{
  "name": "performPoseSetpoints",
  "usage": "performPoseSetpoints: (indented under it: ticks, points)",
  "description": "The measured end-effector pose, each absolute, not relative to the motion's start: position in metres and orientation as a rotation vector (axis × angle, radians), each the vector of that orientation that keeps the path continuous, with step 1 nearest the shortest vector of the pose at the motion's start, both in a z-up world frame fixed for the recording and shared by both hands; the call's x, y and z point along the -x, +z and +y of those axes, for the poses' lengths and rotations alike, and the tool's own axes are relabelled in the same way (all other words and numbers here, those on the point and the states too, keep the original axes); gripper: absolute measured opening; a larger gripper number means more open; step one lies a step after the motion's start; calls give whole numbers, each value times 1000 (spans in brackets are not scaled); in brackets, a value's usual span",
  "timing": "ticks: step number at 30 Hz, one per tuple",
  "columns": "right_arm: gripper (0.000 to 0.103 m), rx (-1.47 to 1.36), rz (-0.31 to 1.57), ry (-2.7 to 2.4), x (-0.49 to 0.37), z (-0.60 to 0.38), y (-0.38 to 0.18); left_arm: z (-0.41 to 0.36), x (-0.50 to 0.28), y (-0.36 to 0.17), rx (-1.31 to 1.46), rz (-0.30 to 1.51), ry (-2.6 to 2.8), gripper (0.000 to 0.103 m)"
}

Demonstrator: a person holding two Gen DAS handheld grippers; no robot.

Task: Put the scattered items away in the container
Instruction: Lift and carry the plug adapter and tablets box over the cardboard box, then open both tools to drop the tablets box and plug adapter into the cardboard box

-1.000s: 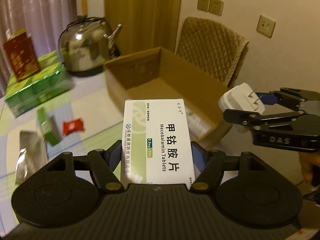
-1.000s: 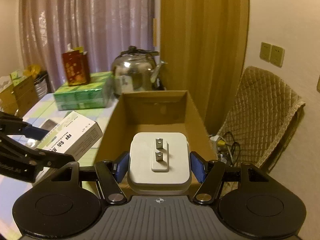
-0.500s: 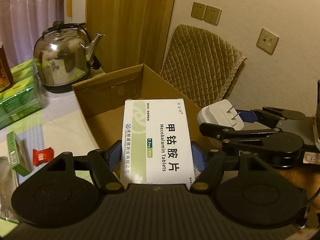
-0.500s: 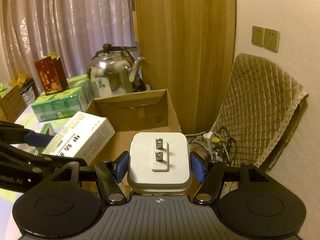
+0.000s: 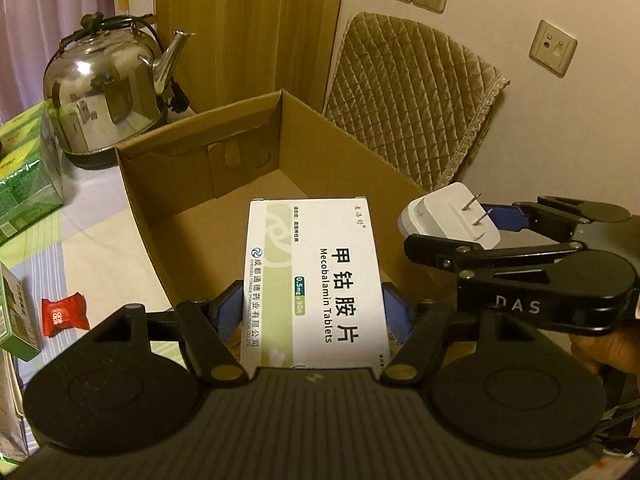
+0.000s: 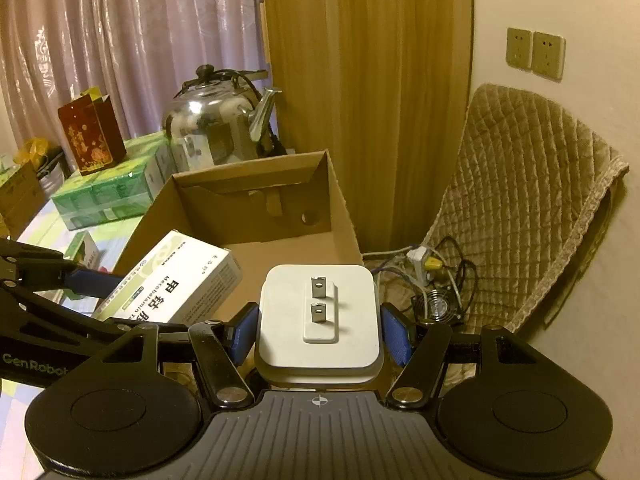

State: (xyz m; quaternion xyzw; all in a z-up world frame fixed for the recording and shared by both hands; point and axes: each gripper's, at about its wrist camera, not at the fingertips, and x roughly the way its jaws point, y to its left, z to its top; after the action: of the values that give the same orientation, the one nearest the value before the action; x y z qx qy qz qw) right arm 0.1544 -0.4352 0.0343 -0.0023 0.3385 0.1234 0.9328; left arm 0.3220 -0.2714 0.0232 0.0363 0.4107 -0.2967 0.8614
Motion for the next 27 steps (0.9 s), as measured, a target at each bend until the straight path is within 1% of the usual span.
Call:
performPoseSetpoints:
  ticks: [6, 11, 18, 27]
  points:
    - [62, 2, 688, 250, -154, -437, 36, -271, -324, 21, -81, 865, -614, 68]
    - [62, 4, 682, 257, -151, -434, 38, -263, -321, 30, -74, 836, -597, 68]
    - [62, 8, 692, 287, -151, -421, 36, -241, -310, 42, -66, 796, -576, 68]
    - [62, 32, 751, 324, -159, -404, 22, -206, -300, 40, -27, 796, -531, 69]
